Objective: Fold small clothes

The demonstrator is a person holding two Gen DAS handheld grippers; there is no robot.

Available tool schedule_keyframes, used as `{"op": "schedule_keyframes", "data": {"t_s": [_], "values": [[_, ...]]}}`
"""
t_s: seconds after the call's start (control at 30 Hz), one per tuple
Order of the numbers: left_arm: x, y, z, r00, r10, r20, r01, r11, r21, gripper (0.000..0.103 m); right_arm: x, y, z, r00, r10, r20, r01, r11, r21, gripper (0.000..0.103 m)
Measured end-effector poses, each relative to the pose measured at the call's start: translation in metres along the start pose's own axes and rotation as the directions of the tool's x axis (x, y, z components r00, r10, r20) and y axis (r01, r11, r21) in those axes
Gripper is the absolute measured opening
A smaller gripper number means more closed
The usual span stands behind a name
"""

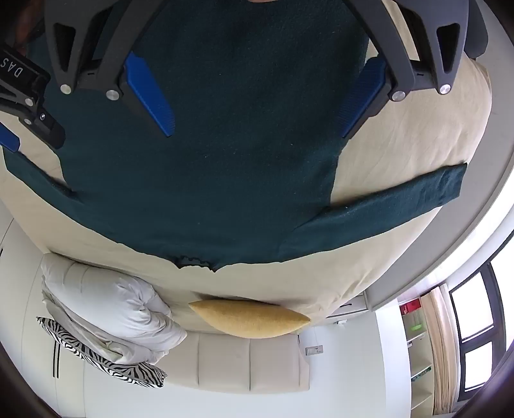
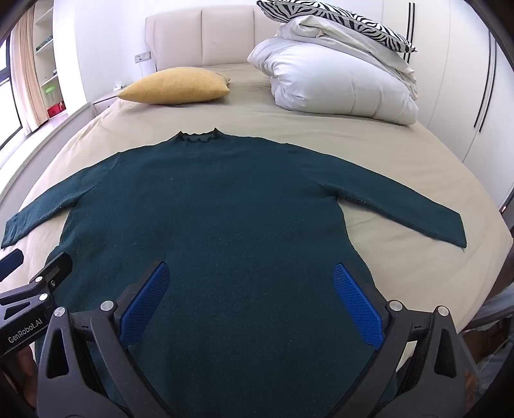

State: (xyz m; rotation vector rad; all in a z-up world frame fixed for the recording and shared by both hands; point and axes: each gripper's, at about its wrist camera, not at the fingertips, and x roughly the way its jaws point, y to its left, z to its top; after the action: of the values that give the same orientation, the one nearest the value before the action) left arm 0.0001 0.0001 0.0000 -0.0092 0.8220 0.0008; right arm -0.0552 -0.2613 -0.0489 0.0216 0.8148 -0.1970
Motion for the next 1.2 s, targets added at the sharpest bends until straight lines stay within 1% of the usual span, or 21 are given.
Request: {"op": "schedule_keyframes", "data": {"t_s": [0.23,0.5,0.63,1.2], "values": [[0.0001,-0.0007,-0.0001,1.0,0.01,0.004,-0.01,1.0,0.012,0.103,-0.0003,-0.0006,-0.0003,1.0,-0.001,-0.001,0.001,1.0,0.0,0.103],[0.0021,0.0017,-0.0057,1.0,0.01,-0.001,-0.01,1.0,0.008,0.103,-0.0006,-0.0012,-0.0007,1.0,-0.002,-0.004,0.002,1.0,-0.002,0.103],[0.0033,0.0028,-0.0051,1.0,0.008,-0.005,-0.008,1.0,0.007,0.103,0.003,0.0018,-0.0058,1.0,-0.004,-0.007,0.004,1.0,-0.005,0.103],[0.0027,0.0016,-0.0059,1.0,0.006,-0.008,-0.006,1.0,0.005,0.103,0.0084,0.0025,-0.0046,1.0,0.0,-0.021,0.0,1.0,-0.005,0.103]]}}
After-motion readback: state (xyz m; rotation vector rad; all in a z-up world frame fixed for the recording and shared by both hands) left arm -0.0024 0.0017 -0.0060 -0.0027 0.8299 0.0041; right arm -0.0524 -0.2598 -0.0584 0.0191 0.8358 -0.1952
